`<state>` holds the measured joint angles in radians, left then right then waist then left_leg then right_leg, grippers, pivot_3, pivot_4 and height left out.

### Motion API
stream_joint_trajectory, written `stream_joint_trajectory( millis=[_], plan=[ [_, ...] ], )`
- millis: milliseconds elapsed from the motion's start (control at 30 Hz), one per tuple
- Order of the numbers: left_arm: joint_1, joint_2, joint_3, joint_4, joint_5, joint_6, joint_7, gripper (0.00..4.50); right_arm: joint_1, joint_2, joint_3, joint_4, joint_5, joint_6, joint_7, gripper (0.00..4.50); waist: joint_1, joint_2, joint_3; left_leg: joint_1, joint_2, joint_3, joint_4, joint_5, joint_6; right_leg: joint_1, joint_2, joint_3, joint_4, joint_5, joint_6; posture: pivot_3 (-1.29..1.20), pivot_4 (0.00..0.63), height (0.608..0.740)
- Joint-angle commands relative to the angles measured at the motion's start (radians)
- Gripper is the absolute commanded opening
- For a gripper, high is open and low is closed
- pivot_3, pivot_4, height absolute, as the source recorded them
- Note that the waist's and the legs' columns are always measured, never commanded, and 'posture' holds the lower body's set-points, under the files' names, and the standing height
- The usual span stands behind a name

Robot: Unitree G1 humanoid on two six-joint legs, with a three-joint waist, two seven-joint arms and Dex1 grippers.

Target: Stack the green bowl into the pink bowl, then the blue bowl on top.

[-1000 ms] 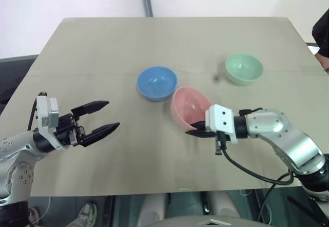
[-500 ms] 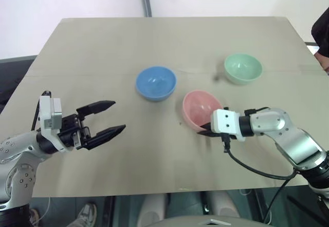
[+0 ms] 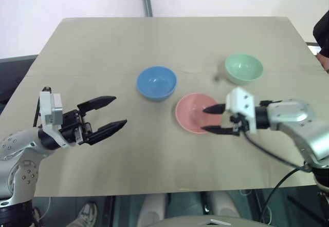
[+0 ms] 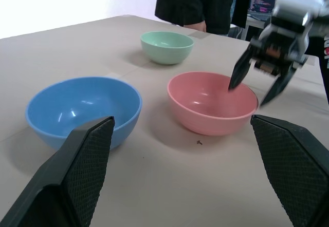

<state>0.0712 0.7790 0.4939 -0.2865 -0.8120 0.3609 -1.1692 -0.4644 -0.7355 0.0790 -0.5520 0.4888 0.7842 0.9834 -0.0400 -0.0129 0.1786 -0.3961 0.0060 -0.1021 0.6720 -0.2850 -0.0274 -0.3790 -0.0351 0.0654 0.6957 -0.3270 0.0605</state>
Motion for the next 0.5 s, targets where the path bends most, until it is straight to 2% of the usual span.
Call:
stream_joint_trajectory(
  millis=[33, 133, 267, 500],
  plan=[
    [-0.017, -0.014, -0.015, -0.046, -0.024, 0.006, 0.022, 4.5, -0.063, -0.003, -0.081, 0.071, -0.039, -0.001, -0.112, 2.74, -0.001, 0.0, 0.0, 0.001, 0.0, 0.0, 0.0, 0.0, 0.0, 0.0, 0.0, 0.0, 0.001, 0.0, 0.0, 0.0, 0.15, 0.74],
    [-0.034, -0.027, -0.038, -0.054, -0.029, 0.014, 0.039, 4.5, -0.13, 0.003, -0.021, 0.341, -0.228, -0.148, -0.229, 2.74, -0.001, 0.0, 0.0, 0.001, -0.001, 0.002, 0.0, 0.0, 0.0, 0.0, 0.0, 0.001, 0.001, 0.0, 0.0, 0.0, 0.15, 0.74],
    [-0.056, -0.027, -0.05, -0.067, -0.036, 0.023, 0.049, 4.5, -0.265, 0.048, 0.092, 0.694, -0.412, -0.38, -0.278, 2.74, -0.01, 0.0, 0.0, 0.0, -0.001, 0.004, 0.0, 0.002, -0.003, -0.002, 0.001, 0.003, 0.001, 0.0, 0.0, 0.0, 0.15, 0.74],
    [-0.05, -0.027, -0.036, -0.103, -0.053, 0.036, 0.066, 4.5, -0.409, 0.128, 0.162, 1.036, -0.533, -0.539, -0.271, 2.74, -0.03, 0.0, 0.0, 0.0, 0.0, 0.005, -0.001, 0.002, -0.004, -0.003, 0.001, 0.004, 0.0, 0.0, 0.0, 0.0, 0.15, 0.74]
  ],
)
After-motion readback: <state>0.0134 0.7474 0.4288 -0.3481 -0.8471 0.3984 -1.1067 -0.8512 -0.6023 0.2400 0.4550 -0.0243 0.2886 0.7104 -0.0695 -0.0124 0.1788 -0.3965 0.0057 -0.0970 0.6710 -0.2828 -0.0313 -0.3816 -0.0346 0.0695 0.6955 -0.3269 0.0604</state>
